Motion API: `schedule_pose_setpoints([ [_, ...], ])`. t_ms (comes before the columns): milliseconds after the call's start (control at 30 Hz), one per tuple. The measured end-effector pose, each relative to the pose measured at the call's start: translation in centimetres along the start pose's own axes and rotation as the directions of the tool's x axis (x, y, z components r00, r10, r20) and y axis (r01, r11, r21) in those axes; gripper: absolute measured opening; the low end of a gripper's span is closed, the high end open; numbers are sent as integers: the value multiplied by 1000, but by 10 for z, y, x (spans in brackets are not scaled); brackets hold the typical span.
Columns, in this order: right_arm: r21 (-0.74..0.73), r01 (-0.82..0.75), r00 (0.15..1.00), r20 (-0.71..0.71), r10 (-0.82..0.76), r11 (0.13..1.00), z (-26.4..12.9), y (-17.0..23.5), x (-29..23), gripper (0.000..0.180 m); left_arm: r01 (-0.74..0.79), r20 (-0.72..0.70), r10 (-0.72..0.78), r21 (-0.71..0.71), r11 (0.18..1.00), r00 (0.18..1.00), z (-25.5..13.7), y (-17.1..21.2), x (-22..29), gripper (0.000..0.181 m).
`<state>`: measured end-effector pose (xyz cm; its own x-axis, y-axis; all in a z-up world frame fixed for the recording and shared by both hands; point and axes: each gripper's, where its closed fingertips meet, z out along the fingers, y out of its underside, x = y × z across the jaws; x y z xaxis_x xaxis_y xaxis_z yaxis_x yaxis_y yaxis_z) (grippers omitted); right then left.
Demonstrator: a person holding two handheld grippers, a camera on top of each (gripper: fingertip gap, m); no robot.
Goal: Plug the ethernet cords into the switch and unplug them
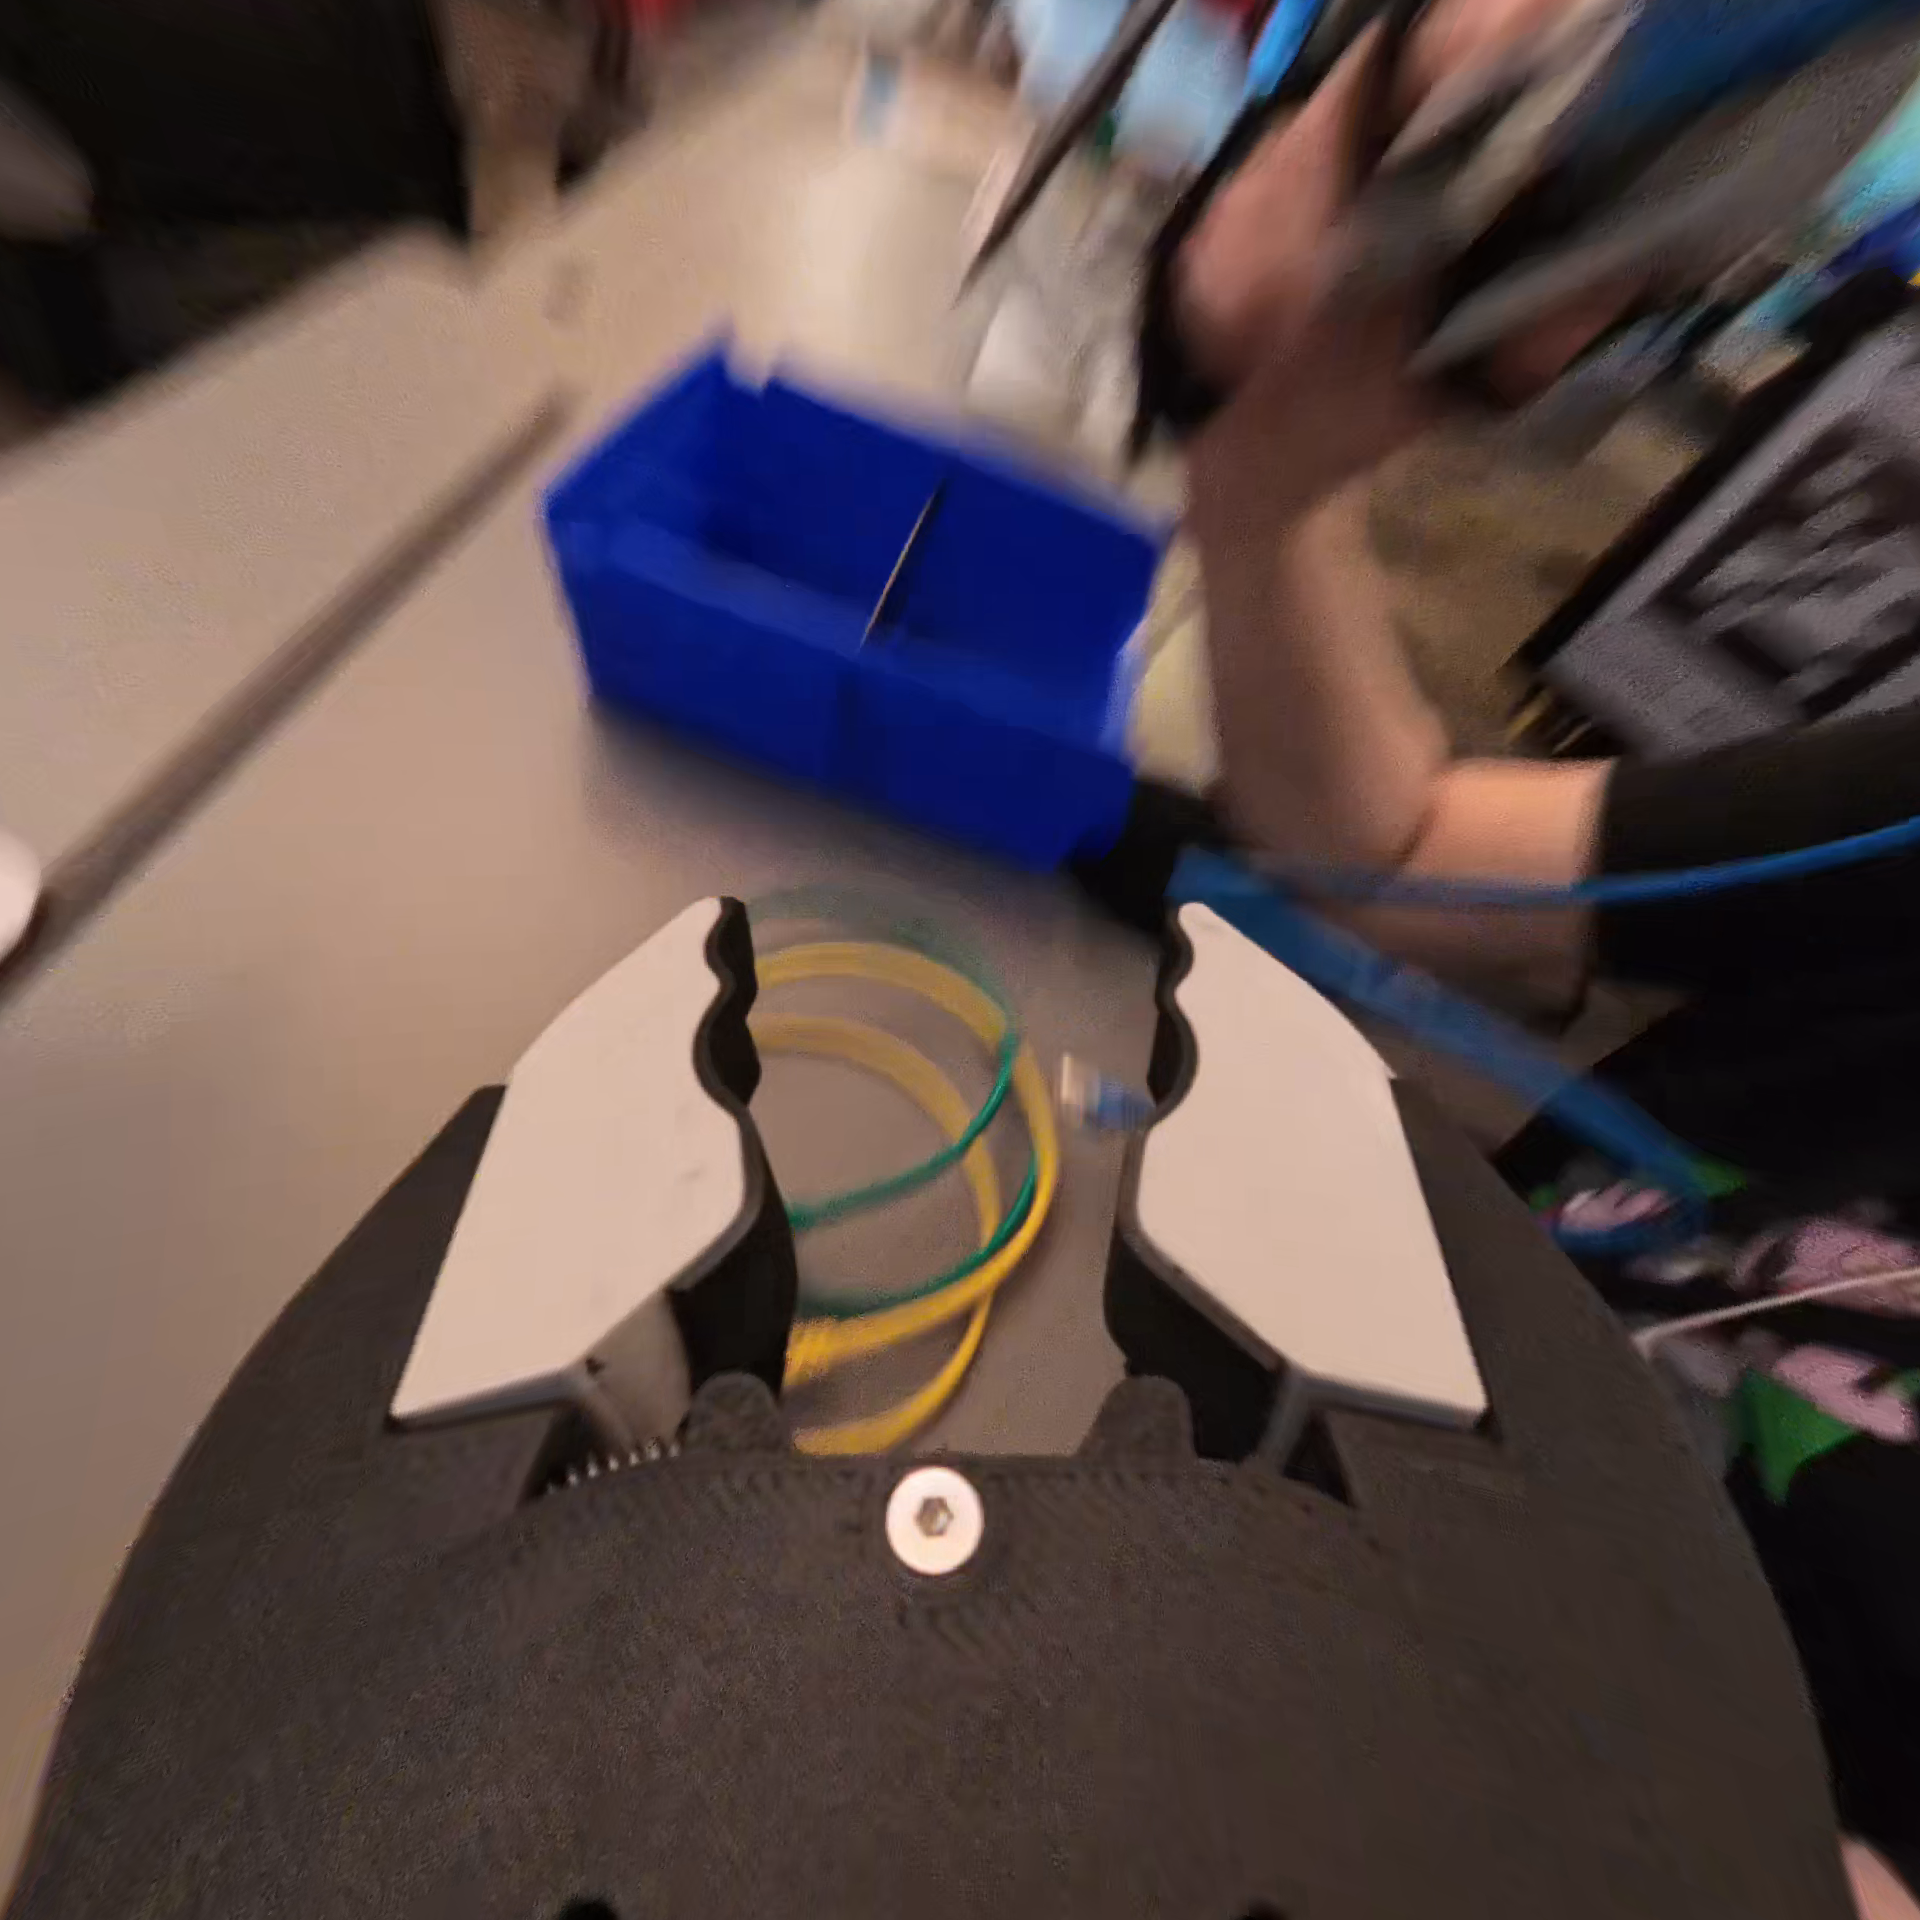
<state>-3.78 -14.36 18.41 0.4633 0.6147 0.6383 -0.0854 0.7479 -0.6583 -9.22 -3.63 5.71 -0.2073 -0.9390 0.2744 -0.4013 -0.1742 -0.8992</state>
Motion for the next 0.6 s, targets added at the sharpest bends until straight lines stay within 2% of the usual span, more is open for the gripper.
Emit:
schedule_pose_setpoints([
  [100, 144, -188, 976, 134, 169, 972, 15, -6, -18, 7, -87, -148, 138, 311, 946, 979, -6, -47, 48, 58],
  [167, 188, -287, 947, 200, 250, 939, 22, -5, -25, 7, -160, -184, 245, 383, 910, 952, 2, -54, 73, 59],
  [267, 221, -398, 905, 252, 342, 891, 29, -1, -29, 7, -309, -93, 378, 414, 856, 921, 21, -59, 87, 61],
  [367, 240, -469, 873, 268, 406, 850, 31, 4, -27, 7, -466, 70, 485, 425, 776, 872, 33, -63, 90, 52],
  [433, 234, -480, 868, 265, 420, 845, 31, 10, -26, 7, -513, 141, 509, 447, 733, 849, 34, -69, 93, 43],
  [500, 232, -490, 863, 261, 432, 840, 32, 14, -25, 7, -555, 175, 540, 449, 700, 823, 33, -70, 95, 16],
  [600, 223, -494, 862, 251, 440, 840, 31, 20, -23, 7, -621, 250, 569, 368, 692, 783, 34, -68, 85, 13],
])
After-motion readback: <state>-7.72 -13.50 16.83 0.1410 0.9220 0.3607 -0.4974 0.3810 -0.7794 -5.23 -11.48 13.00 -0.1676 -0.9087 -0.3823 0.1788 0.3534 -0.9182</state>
